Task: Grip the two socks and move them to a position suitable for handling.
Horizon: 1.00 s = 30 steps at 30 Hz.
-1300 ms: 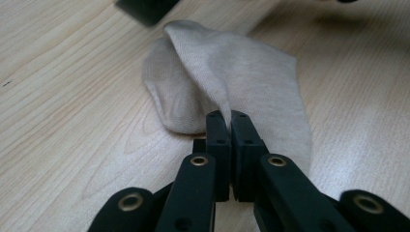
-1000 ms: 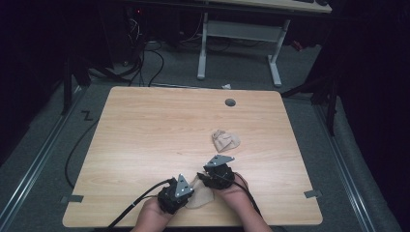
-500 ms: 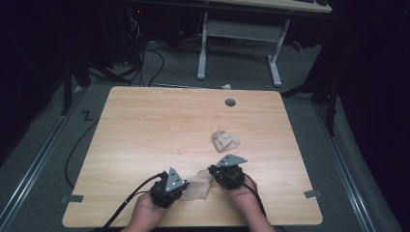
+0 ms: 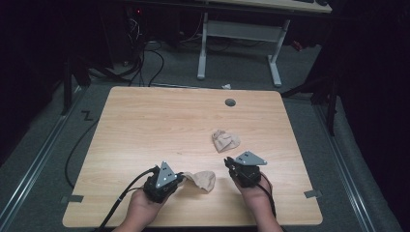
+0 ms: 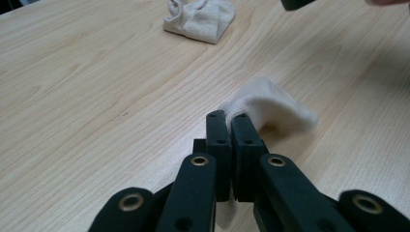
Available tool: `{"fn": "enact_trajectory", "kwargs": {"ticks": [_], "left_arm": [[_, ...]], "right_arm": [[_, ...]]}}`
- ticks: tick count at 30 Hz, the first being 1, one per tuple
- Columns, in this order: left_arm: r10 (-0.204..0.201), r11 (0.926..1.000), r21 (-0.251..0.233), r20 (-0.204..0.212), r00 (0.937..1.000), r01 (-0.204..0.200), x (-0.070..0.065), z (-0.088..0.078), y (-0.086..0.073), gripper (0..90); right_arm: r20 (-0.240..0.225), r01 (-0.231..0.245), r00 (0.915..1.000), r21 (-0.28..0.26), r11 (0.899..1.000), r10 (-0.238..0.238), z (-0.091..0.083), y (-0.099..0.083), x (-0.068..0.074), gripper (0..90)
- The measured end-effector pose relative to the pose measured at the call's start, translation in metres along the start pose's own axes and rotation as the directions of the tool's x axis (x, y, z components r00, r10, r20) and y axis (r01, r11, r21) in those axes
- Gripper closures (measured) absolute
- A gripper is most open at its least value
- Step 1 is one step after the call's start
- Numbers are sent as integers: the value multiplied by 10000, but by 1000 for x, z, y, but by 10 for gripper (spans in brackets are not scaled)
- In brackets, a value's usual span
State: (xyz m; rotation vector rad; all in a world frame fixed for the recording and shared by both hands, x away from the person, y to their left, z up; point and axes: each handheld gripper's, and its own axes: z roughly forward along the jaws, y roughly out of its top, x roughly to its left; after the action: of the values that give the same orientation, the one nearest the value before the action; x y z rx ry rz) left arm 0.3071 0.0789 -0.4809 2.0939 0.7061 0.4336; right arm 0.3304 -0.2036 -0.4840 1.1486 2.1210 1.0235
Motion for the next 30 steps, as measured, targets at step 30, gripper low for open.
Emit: {"fn": "enact_trajectory", "kwargs": {"ticks": [30], "left_arm": [[-2243,9714,697,-414,9736,2268,58,7,-19,882]], "right_arm": [[-3042,1733,9395,248,9846,-1577,17,-9,85,727]]}}
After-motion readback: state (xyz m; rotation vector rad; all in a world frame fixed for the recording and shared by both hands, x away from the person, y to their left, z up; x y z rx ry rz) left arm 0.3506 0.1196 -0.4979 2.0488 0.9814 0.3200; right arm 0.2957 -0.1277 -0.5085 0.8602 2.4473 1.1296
